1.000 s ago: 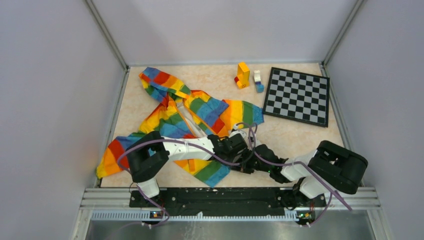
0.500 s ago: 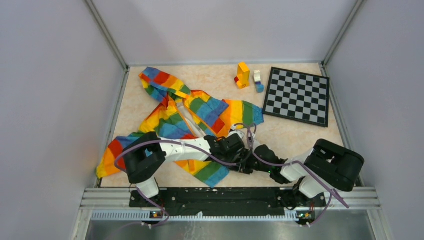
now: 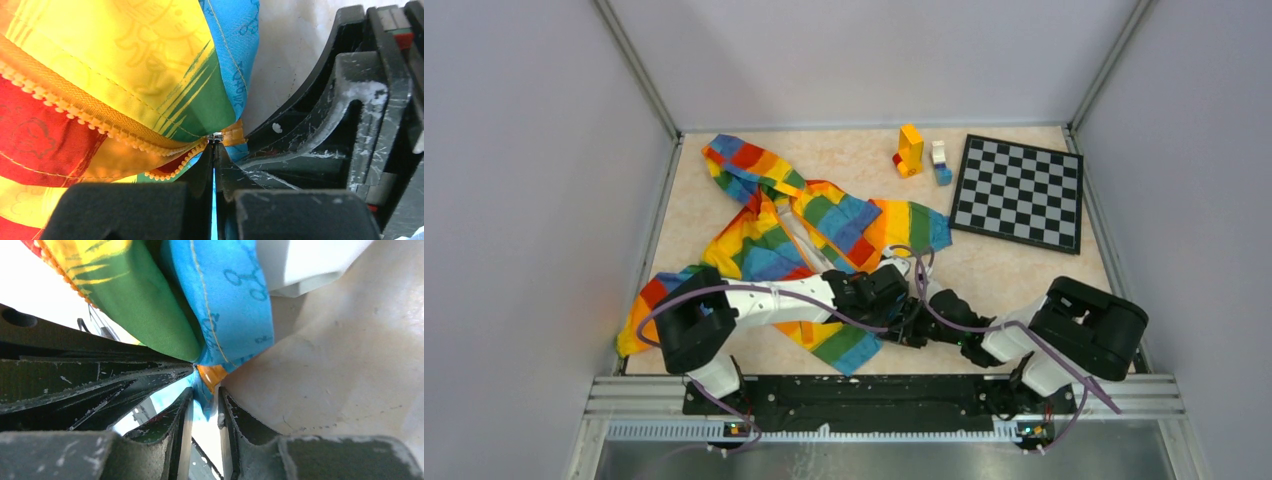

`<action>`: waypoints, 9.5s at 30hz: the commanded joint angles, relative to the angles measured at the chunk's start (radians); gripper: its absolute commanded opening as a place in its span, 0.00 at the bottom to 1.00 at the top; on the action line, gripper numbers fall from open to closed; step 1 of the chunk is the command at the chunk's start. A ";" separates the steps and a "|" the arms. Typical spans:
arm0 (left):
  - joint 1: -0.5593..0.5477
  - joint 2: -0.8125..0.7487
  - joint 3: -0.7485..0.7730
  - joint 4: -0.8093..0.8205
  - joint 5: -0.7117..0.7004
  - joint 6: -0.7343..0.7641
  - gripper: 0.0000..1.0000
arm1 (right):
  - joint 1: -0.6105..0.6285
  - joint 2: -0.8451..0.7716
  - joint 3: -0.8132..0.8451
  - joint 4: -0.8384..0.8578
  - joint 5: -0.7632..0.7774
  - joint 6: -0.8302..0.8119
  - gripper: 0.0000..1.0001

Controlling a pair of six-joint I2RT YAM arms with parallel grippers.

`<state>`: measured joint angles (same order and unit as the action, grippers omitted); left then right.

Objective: Zip up the jacket

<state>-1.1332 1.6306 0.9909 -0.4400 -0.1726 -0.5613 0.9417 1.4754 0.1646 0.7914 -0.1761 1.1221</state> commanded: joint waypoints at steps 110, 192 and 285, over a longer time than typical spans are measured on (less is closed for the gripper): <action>0.834 0.166 0.420 0.358 -0.367 0.709 0.00 | -0.096 -0.599 -0.065 -0.547 -0.034 -0.186 0.00; 0.825 0.046 0.233 -0.037 0.082 0.321 0.62 | -0.176 -0.421 0.265 -0.940 0.022 -0.482 0.46; 0.866 0.084 0.200 0.086 0.264 0.396 0.48 | -0.300 -0.292 0.264 -0.907 -0.045 -0.522 0.00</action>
<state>-0.2375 1.6814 1.1263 -0.0818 0.0040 -0.2237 0.6529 1.2049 0.3874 -0.0509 -0.2111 0.6975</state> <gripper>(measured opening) 0.325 0.009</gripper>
